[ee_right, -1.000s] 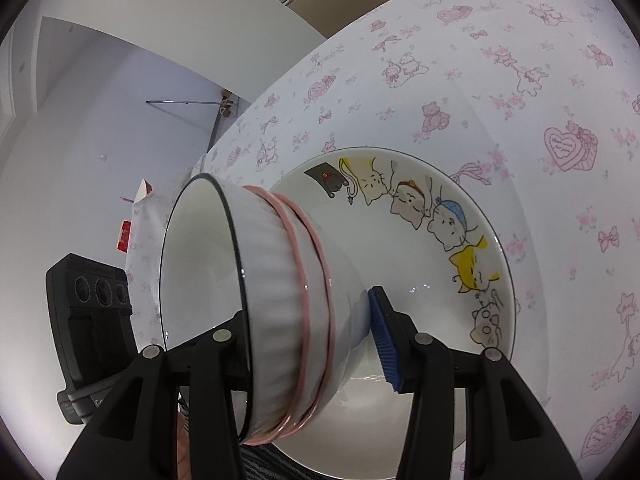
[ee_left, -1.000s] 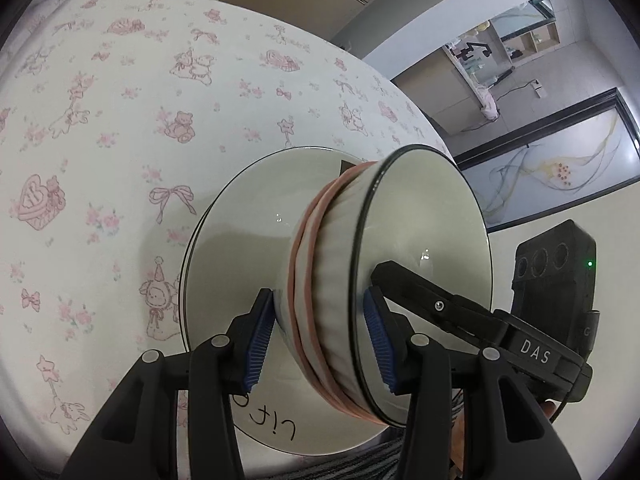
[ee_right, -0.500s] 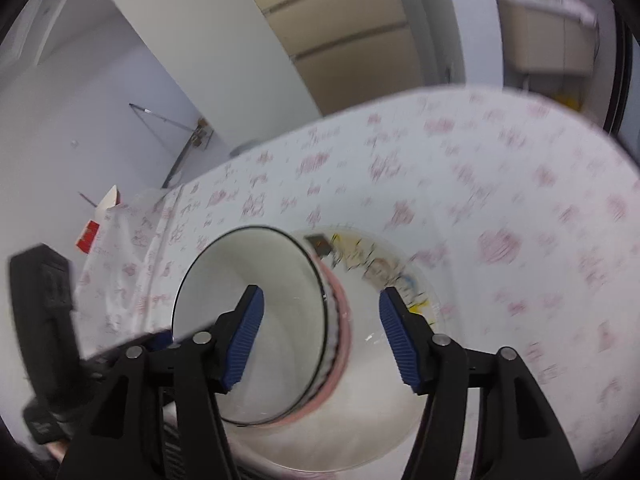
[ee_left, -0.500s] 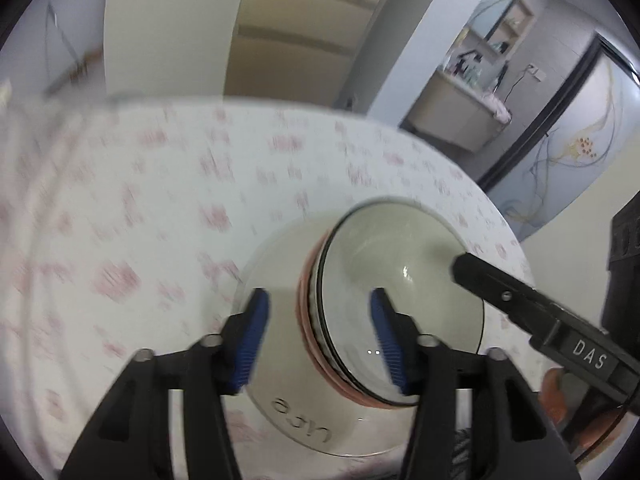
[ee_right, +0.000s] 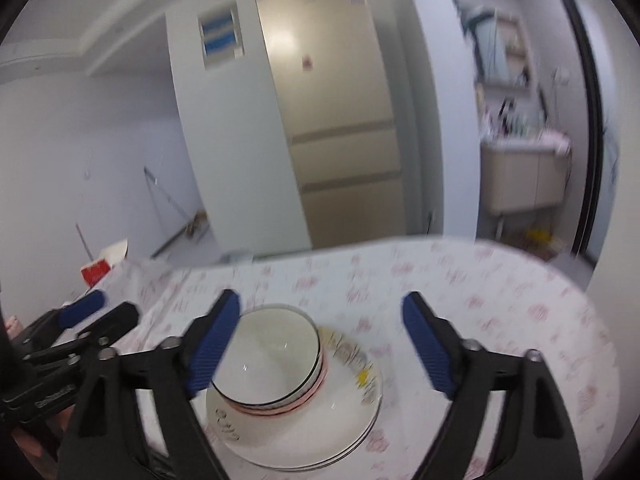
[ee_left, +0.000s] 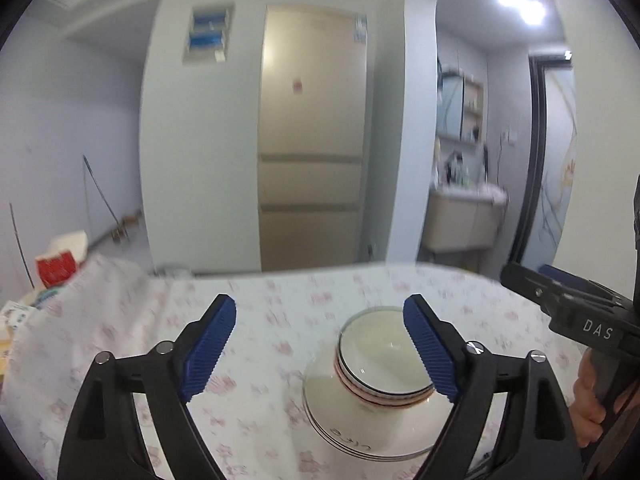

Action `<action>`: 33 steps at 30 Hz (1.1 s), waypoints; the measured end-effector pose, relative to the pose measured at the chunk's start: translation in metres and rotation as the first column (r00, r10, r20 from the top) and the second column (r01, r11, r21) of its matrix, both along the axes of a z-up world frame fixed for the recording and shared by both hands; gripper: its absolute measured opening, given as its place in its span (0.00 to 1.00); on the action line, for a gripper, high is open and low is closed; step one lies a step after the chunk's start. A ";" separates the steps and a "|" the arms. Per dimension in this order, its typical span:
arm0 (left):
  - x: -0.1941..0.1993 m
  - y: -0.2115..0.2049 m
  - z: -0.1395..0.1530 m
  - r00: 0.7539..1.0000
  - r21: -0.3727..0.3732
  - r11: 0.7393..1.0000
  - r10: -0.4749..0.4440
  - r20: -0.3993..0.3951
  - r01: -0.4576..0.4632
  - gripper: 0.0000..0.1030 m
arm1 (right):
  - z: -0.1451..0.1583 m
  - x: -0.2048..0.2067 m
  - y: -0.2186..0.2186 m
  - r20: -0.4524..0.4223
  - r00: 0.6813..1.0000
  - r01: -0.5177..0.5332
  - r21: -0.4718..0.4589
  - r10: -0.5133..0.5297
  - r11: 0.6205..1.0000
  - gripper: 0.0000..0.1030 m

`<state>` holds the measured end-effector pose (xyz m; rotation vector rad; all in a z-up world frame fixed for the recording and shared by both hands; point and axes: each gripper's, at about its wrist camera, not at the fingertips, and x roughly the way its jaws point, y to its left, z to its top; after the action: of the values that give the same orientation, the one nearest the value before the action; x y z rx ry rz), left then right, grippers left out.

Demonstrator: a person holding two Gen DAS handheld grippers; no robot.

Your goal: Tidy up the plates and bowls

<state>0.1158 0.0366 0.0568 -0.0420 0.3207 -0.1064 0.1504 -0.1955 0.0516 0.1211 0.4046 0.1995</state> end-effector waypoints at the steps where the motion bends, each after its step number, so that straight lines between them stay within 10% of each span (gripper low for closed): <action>1: -0.006 0.002 0.002 1.000 0.000 1.000 0.007 0.024 -0.007 0.85 | 0.002 -0.006 0.001 0.021 1.000 -0.004 -0.008 0.004 1.000 0.83; 11: -0.076 0.010 -0.002 0.968 0.025 1.000 -0.011 0.251 0.005 1.00 | 0.006 -0.067 0.006 0.252 0.967 0.037 -0.037 -0.027 0.999 1.00; 33: -0.040 0.006 -0.078 0.999 0.015 1.000 0.026 0.045 -0.027 1.00 | -0.072 -0.078 0.022 0.346 0.935 0.145 -0.170 -0.079 0.975 1.00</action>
<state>0.0763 0.0423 -0.0213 -0.0283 0.2766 -0.0785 0.0726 -0.1732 -0.0202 -0.0819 0.0720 0.0640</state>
